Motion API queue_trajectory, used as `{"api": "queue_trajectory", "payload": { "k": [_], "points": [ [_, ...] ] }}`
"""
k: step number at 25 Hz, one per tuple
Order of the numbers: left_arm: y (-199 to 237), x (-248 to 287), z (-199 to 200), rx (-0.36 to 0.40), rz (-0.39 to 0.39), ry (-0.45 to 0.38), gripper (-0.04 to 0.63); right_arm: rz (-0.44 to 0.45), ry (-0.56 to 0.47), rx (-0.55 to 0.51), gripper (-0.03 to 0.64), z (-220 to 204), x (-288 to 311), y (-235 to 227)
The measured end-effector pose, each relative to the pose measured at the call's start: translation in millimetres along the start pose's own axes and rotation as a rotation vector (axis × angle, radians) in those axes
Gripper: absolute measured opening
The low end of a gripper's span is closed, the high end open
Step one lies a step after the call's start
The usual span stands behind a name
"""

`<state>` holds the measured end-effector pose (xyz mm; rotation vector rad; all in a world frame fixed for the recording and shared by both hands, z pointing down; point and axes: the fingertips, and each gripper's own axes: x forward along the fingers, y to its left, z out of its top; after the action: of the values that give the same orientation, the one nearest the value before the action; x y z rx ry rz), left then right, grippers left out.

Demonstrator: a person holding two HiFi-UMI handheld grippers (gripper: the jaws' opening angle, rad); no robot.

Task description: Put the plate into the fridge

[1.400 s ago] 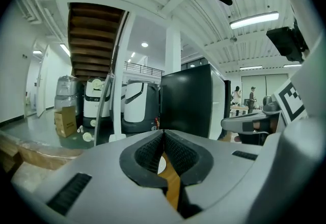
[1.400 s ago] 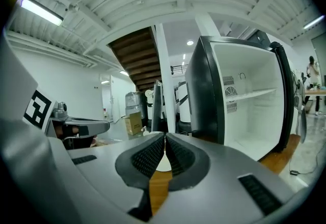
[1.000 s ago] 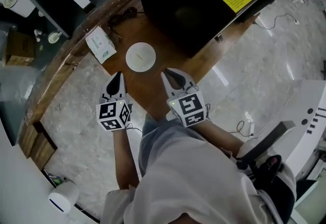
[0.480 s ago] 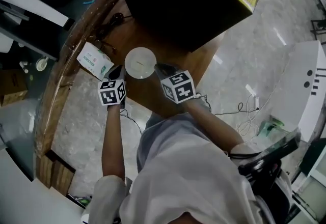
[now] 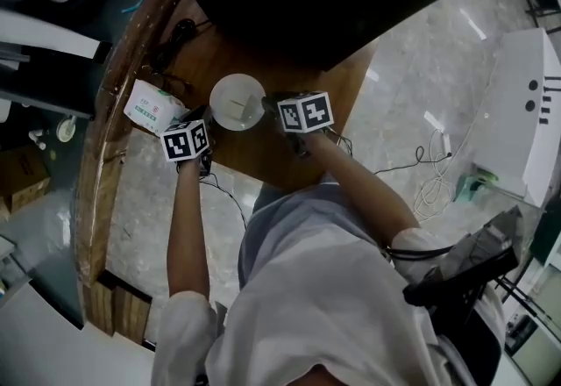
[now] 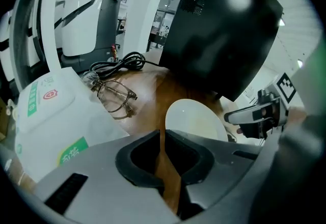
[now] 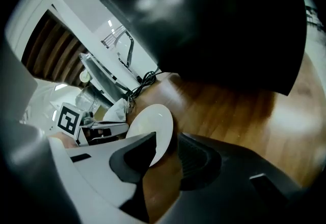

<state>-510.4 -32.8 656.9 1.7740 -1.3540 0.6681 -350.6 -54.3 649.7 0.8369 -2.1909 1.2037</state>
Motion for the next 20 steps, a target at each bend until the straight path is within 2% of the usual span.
{"api": "queue_trajectory", "payload": {
  "k": [3, 6, 10, 13, 17, 20],
  "points": [
    [-2, 3, 3, -0.023, -0.03, -0.001, 0.021, 0.015, 0.042, 0.061, 0.12, -2, 13, -9],
    [-5, 1, 2, -0.012, -0.057, 0.012, 0.02, 0.037, 0.069, 0.084, 0.121, -1, 18, -3],
    [-3, 2, 2, -0.012, -0.088, 0.024, 0.02, 0.065, 0.062, 0.136, 0.121, 3, 25, 1],
    [1, 5, -8, -0.021, -0.097, 0.044, 0.018, 0.125, 0.05, 0.241, 0.121, 0, 27, 4],
    [3, 5, -10, -0.058, -0.113, 0.029, 0.018, 0.245, 0.048, 0.395, 0.12, -2, 26, 5],
    [2, 8, -12, -0.086, -0.137, 0.038, 0.018, 0.318, 0.063, 0.46, 0.115, -1, 26, 6]
  ]
}}
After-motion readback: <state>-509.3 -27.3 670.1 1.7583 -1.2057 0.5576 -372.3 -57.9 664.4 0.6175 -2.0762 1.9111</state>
